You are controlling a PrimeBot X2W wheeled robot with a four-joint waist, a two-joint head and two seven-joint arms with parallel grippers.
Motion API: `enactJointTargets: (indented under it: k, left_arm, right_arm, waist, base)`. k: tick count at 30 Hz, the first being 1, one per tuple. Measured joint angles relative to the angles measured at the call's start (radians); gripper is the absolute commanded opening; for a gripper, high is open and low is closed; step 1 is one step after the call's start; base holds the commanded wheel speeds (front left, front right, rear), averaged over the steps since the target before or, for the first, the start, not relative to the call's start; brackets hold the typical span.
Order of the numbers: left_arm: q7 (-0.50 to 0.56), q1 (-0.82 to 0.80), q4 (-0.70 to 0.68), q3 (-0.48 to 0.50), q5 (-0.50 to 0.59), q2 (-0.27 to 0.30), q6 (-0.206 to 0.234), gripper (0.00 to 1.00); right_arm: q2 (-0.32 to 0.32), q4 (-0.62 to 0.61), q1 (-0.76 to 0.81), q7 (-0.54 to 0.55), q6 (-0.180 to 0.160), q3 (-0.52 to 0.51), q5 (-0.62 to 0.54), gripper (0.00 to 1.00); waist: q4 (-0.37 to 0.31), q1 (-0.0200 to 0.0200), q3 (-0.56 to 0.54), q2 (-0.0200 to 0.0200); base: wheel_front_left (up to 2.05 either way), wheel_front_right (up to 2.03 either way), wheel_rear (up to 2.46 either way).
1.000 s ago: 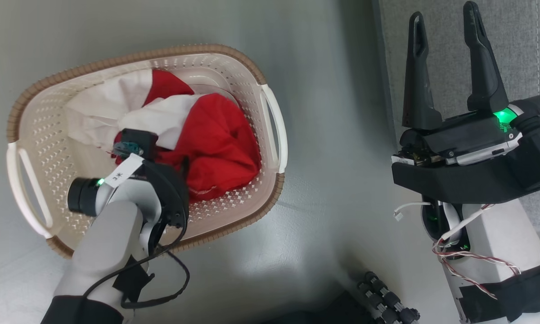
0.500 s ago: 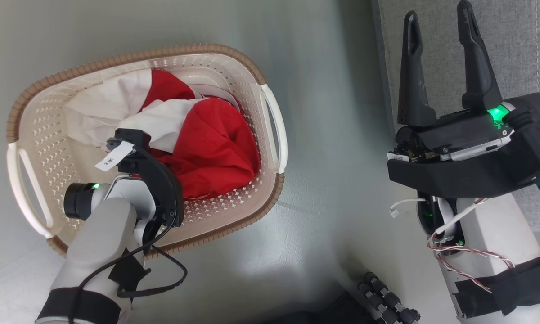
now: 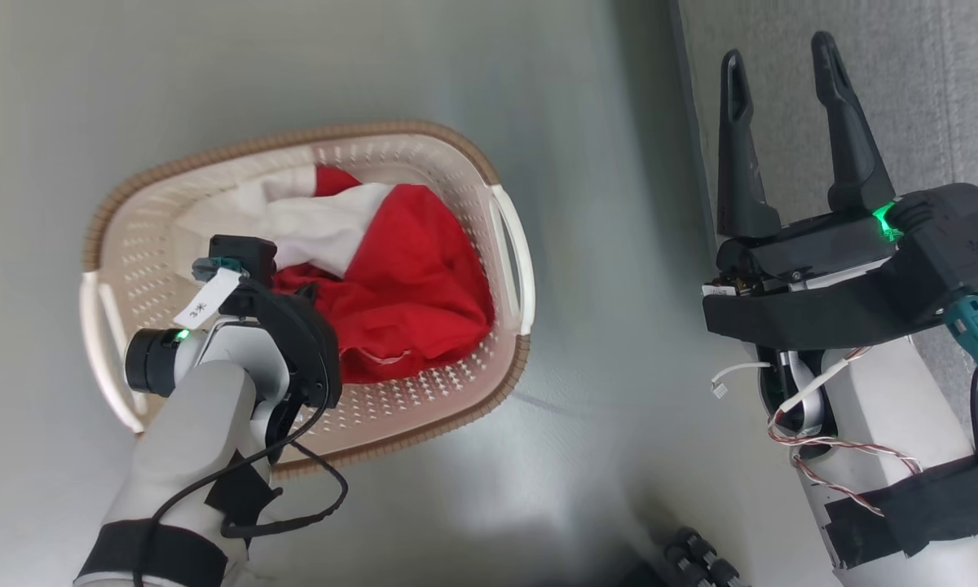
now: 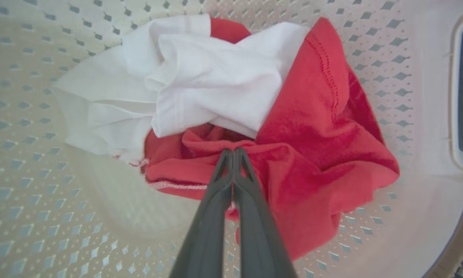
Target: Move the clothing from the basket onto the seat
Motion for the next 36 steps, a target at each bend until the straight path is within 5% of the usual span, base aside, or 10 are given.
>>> enactJointTargets:
  k: [27,36]
  left_arm:
    - [-0.317,0.13,-0.047,0.002,-0.016,-0.016,-0.034,0.0]
    - [-0.349,0.185,-0.124,0.007,-0.016,-0.019,-0.034,0.0]
  right_arm:
    - [-0.052,0.184,0.105,-0.007,0.038,0.016,-0.001,1.0]
    - [-0.057,0.23,0.175,-0.007,0.044,0.017,0.01,1.0]
  waist:
    - [0.118,-0.0001,-0.33,-0.0001]
    - [0.155,-0.0001,-0.451,0.0]
  base:
    - [0.0,0.0,0.0]
    - [0.0,0.0,0.0]
